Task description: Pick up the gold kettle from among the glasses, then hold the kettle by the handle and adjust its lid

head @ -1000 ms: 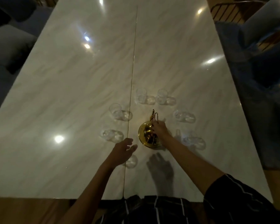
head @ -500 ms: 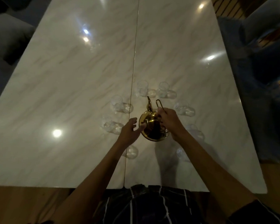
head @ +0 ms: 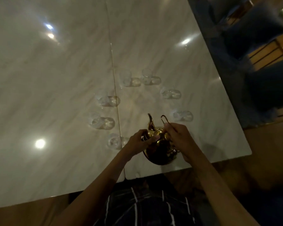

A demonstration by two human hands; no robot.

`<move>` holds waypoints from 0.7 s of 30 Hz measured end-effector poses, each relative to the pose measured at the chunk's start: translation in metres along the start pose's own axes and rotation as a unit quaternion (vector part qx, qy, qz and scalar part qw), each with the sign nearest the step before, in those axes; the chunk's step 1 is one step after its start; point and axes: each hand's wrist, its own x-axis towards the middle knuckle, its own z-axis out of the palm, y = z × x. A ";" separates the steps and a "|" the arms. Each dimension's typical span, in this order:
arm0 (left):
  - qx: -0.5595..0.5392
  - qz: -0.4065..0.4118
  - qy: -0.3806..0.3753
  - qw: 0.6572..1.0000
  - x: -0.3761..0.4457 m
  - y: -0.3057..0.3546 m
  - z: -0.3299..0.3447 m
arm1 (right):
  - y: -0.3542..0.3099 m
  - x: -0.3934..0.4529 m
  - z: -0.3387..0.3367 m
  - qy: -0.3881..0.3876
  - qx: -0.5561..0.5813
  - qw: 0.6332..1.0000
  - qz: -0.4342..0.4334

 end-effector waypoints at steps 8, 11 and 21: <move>0.051 -0.012 -0.145 0.988 0.017 0.004 0.070 | 0.049 -0.033 -0.052 0.112 -0.008 0.993 0.046; 0.082 -0.016 -0.184 0.979 0.027 0.013 0.093 | 0.059 -0.041 -0.067 0.131 0.002 0.990 0.056; 0.113 -0.026 -0.257 0.959 0.037 0.036 0.137 | 0.075 -0.055 -0.102 0.187 -0.025 0.979 0.073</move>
